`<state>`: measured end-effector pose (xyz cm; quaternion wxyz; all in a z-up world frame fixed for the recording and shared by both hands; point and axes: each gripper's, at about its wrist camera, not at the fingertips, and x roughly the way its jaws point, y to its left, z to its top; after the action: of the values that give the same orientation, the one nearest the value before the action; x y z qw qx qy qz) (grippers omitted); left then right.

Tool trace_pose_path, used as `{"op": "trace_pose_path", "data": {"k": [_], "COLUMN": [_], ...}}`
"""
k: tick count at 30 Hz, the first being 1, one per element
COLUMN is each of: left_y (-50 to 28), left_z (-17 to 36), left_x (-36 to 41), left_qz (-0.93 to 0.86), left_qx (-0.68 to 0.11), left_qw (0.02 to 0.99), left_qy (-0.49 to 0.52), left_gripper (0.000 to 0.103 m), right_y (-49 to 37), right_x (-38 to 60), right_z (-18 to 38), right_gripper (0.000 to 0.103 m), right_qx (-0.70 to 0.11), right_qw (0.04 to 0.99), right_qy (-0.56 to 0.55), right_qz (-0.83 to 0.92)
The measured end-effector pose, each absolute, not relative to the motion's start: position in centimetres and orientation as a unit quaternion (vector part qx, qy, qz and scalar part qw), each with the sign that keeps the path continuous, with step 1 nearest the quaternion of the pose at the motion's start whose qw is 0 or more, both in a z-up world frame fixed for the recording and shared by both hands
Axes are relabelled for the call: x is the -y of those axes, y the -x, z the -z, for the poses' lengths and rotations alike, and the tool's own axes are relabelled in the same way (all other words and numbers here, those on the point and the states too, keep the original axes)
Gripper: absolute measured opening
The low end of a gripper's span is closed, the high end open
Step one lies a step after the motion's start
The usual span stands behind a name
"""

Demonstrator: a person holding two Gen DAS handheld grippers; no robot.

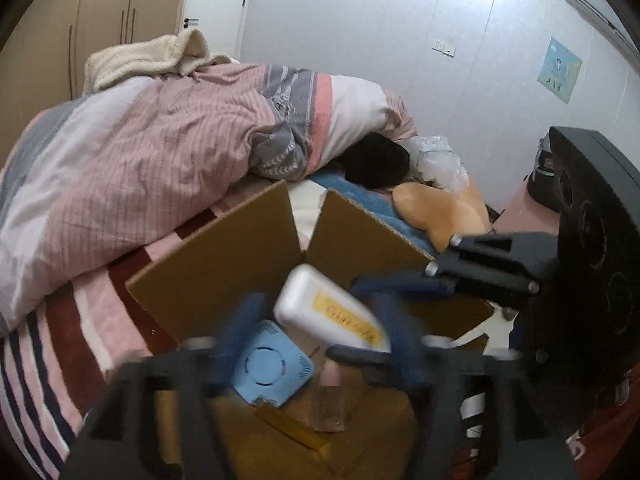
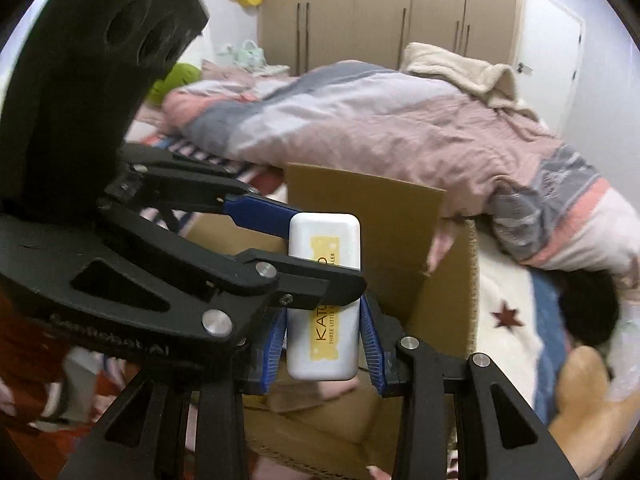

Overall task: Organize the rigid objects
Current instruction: 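Place the white box into the cardboard box and open the right gripper, then grasp the clear tape roll with the right gripper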

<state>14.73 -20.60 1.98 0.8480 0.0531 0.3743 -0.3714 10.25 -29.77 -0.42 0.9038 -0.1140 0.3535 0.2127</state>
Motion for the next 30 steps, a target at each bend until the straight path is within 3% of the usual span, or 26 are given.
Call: {"op": "trace_pose_path", "data": {"k": [2,7,15,22,30], "left_y": [-14.4,-13.5,-10.4,-7.0,-4.6], "left_z": [-2.3,-3.3,-5.5,-4.7,0.6], "left_x": [19.6,16.4,7.8,-1.1,-8.1], "left_qz": [0.366,0.342,0.285,0.198,0.139], "left_qx": [-0.365,-0.356,-0.318,-0.301,-0.312], "left_qw": [0.855,0.869,0.904,0.932,0.936], "left_qy": [-0.046,-0.035,0.006,0.041,0.087], "left_gripper": [0.086,0.086,0.086,0.089,0.089], "right_y": [-10.2,-9.9,-8.5,-5.3,-5.1], "right_x": [29.6,29.0,24.8,16.4,6.9], "right_z": [0.5,0.1,-2.4,-4.4,2.0], "right_gripper": [0.053,0.059,0.1,0.103,0.103], "right_qx": [-0.353,-0.356,-0.328,-0.281,-0.341], "right_qw": [0.904,0.899,0.891,0.862,0.811], "right_qy": [0.121,0.115,0.09,0.102,0.131], "right_qz": [-0.208,-0.227,-0.3,-0.409,-0.457]}}
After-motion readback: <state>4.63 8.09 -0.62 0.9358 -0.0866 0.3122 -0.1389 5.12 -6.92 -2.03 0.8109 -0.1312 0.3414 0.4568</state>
